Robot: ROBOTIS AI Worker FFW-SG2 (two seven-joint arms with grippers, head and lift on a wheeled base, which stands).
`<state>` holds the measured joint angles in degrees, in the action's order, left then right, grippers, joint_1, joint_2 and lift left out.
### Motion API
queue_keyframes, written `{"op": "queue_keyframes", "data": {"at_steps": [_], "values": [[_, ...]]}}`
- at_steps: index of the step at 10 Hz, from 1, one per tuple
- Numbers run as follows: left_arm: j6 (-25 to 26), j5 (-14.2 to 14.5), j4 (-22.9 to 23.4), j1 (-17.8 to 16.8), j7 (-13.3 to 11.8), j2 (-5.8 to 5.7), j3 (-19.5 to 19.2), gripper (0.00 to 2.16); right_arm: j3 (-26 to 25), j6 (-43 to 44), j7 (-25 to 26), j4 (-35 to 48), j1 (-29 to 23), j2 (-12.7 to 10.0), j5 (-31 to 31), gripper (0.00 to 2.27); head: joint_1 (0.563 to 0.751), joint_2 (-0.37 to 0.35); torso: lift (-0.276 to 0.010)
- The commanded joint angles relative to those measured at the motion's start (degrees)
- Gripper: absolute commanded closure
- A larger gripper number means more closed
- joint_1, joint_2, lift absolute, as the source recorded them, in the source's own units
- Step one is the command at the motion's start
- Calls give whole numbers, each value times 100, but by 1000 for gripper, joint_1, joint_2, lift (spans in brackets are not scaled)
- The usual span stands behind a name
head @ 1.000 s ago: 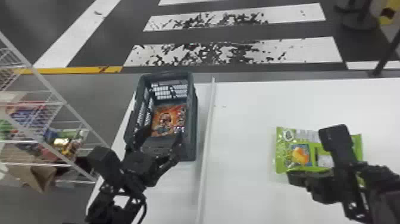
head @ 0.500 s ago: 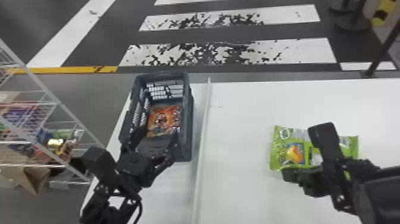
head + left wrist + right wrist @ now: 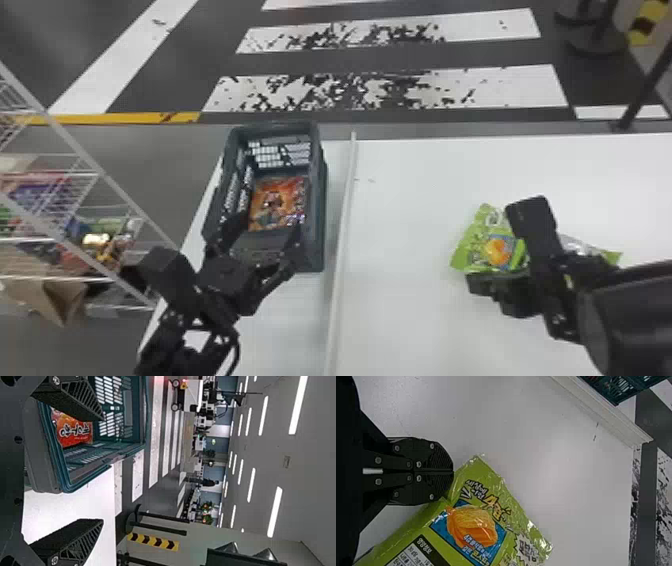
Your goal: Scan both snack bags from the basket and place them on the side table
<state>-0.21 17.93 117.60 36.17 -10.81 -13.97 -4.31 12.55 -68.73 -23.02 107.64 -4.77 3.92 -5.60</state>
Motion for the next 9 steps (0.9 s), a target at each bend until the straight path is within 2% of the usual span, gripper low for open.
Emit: {"op": "queue_keyframes", "data": {"at_steps": [1,6,9], "values": [[0,0,8,-4,0,-9,0,87,55,57,25,-173,134,-32,-29,2260,695,200,-75],[17,0,35,22,0,-36,-9,87,152,373,236,-780,565,-217,-64,2260,695,208,-75],[17,0,44,31,0,-36,-18,87,213,637,439,-1158,811,-225,-161,2260,695,207,-75]]}}
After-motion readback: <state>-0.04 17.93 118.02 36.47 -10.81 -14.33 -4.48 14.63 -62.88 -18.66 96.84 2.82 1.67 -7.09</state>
